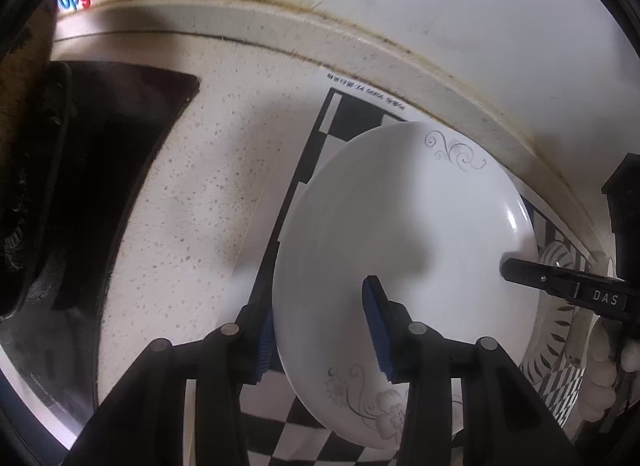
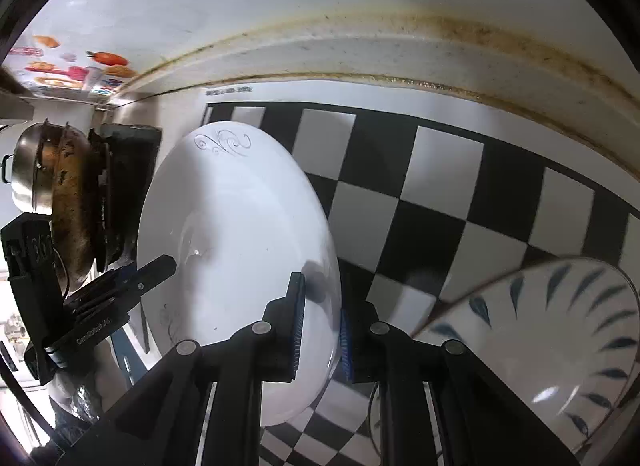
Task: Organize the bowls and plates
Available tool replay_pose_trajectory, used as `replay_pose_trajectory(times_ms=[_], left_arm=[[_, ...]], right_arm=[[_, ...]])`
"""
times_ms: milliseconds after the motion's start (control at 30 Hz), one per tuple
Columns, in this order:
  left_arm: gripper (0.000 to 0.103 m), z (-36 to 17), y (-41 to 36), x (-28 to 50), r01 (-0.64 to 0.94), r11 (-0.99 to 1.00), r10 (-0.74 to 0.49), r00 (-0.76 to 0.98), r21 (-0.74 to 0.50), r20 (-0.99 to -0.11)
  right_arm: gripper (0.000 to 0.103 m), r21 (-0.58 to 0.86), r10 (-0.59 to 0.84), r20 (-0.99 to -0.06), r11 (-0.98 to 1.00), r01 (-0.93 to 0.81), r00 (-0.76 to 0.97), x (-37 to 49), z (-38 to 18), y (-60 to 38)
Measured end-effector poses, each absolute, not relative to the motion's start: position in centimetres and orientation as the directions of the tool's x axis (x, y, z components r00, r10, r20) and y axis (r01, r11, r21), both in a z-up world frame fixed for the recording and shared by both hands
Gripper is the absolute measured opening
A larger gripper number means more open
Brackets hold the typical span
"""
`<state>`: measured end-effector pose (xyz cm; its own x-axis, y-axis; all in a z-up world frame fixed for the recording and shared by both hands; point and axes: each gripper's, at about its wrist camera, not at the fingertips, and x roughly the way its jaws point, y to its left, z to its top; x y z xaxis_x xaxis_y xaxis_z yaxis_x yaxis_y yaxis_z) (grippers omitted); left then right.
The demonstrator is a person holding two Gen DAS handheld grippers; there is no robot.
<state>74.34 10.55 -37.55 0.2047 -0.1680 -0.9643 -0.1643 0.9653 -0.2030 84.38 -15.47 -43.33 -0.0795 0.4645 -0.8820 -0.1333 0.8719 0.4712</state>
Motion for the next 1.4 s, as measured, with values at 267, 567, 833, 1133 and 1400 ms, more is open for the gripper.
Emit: replay_pose_trajectory(times_ms=[267,567,833,1133,1400], left_arm=[[0.038,-33.5,9.0,72.1,-0.124,0.97,-0.176,0.238,-0.209,-0.955],[0.038,-29.3,5.3,67.2,-0.034,0.978,-0.189,0.256,-0.204,-0.948],[0.038,-29.0,-0.5,62.5,0.077,0.972,-0.235,0.214,-0.224,-0.948],[0.038,-33.4,-6.2,57.9,0.186,0.964,-0.21,0.097,-0.19,-0.973],[0.038,-37.2,-9.3,56.0,0.253,0.961,-0.123,0.016,-0.115,-0.992]], right_arm=[[0.017,0.496,0.494,-0.868,0.861,-0.116,-0.049,81.1,-39.5,-17.2],[0.017,0.497,0.502,-0.864,0.862,-0.094,0.038,73.8,-35.1,-21.9],[0.017,0.486,0.487,-0.87,0.873,-0.031,0.077,64.7,-33.8,-28.3],[0.017,0.47,0.468,-0.882,0.879,0.078,0.047,56.2,-37.8,-33.4],[0.017,0.443,0.445,-0.895,0.886,0.141,0.012,53.2,-41.7,-35.4]])
